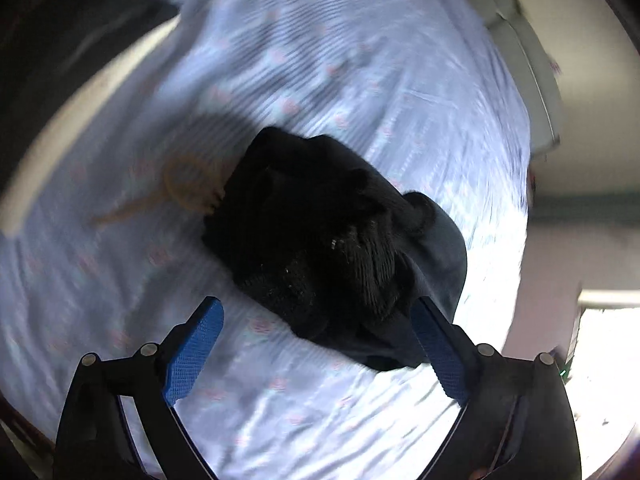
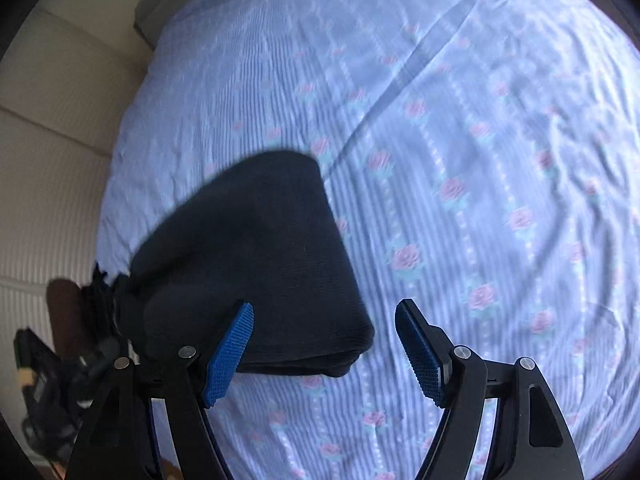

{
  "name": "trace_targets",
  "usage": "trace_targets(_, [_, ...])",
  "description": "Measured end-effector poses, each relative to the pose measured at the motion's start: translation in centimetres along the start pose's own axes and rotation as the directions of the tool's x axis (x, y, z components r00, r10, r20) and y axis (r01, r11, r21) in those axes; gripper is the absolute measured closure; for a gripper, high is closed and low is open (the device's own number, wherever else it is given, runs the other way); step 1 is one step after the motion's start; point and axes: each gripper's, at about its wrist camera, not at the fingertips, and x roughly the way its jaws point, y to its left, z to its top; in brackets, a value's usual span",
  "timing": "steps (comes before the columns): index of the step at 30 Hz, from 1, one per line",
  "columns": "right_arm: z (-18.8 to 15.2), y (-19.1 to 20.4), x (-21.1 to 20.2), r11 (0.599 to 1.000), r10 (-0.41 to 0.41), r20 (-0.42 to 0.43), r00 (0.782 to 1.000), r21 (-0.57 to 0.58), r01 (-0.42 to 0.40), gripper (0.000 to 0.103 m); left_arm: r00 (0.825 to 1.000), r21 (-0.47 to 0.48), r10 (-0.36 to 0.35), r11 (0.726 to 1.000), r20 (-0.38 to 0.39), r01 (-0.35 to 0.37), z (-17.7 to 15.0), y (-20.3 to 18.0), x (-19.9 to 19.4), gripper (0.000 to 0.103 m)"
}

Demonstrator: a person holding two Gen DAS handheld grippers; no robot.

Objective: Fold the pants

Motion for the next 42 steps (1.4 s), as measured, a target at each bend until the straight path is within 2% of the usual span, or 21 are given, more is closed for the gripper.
trace_targets(3, [-0.8,0.5,0.9,0.999,0.032,-0.022,0.999,-0.021,-0.033,0.028,1.0,-0.073,-0.019,0.997,0.002,0.019,0.2,0.6,1.0,0.002])
trace_targets(8, [-1.0,0.6,1.4,0.999,0.045,-0.033,0.998,-0.022,-0.045,0.028,0.998,-0.131,-0.039,0.991,-0.04,0.034,0.0,0.6,2.8,0.002])
trace_targets(10, [-1.0,0.5,1.4,0.998,0.052,-0.037,0.998,-0.017,-0.052,0.028,0.998,-0.127,-0.039,0.991,-0.043,0.034,-0.2,0.0,3.4,0.004])
trace_targets(11, [-1.0,0.6,1.5,0.998,0.051,-0.04,0.998,-0.021,-0.052,0.028,0.999,-0.112,-0.032,0.993,-0.029,0.028,-0.2,-0.2,3.4,0.01])
trace_targets(12, [-1.1,0.7,1.5,0.998,0.051,-0.041,0.998,-0.029,-0.053,0.028,1.0,-0.064,-0.014,0.998,-0.005,0.013,-0.2,-1.1,3.1,0.022])
trace_targets(14, [-1.3,1.0,1.4,0.997,0.052,-0.045,0.998,-0.048,-0.054,0.028,0.999,0.021,0.027,0.999,0.034,-0.028,-0.2,-2.3,2.5,0.036])
trace_targets(17, [-2.2,1.0,0.8,0.995,0.059,-0.069,0.996,-0.078,-0.064,0.028,0.995,0.122,0.065,0.99,0.076,-0.074,-0.1,-3.5,1.3,0.068])
trace_targets(18, [-2.7,1.1,0.4,0.994,0.058,-0.073,0.996,-0.083,-0.064,0.028,0.994,0.169,0.062,0.983,0.094,-0.077,-0.2,-4.0,0.7,0.075])
trace_targets(21, [-4.5,0.9,-1.7,0.991,0.065,-0.01,0.998,-0.117,-0.065,0.028,0.992,0.248,0.047,0.966,0.119,-0.076,-0.1,-5.1,-0.7,0.08])
trace_targets(23, [-5.4,0.4,-2.1,0.99,0.024,-0.004,1.0,-0.138,-0.024,0.028,0.991,0.286,0.033,0.956,0.133,-0.07,-0.1,-5.8,-1.4,0.081])
trace_targets(27, [-5.3,-0.3,-0.9,0.992,0.016,-0.03,0.999,-0.122,-0.02,0.028,0.986,0.36,-0.011,0.932,0.164,-0.049,-0.5,-7.3,-3.0,0.082])
trace_targets(30, [-4.6,0.4,0.6,0.99,-0.005,-0.042,0.999,-0.138,-0.001,0.028,0.987,0.397,-0.014,0.916,0.16,-0.052,-0.2,-8.0,-2.6,0.082])
trace_targets(32, [-4.2,0.9,0.1,0.991,0.02,-0.029,0.999,-0.134,-0.023,0.029,0.989,0.391,-0.006,0.919,0.147,-0.053,0.1,-7.5,-2.1,0.082])
trace_targets(35, [-3.6,2.3,-2.3,0.984,0.091,0.043,0.995,-0.156,-0.083,0.029,0.993,0.339,-0.013,0.94,0.115,-0.027,1.2,-5.7,-1.3,0.081])
trace_targets(37, [-3.3,2.9,-3.5,0.984,0.074,0.091,0.993,-0.17,-0.058,0.029,0.995,0.302,-0.009,0.953,0.104,-0.023,1.6,-4.5,-0.9,0.079])
trace_targets(40, [-1.7,2.3,-3.4,0.992,0.043,0.133,0.99,-0.127,-0.026,0.029,0.996,0.271,-0.002,0.962,0.093,-0.023,1.8,-3.3,-0.4,0.074])
trace_targets(42, [0.0,1.3,-2.5,0.998,0.002,0.138,0.99,-0.065,0.007,0.029,0.996,0.267,0.007,0.963,0.094,-0.032,1.6,-3.1,-0.3,0.063])
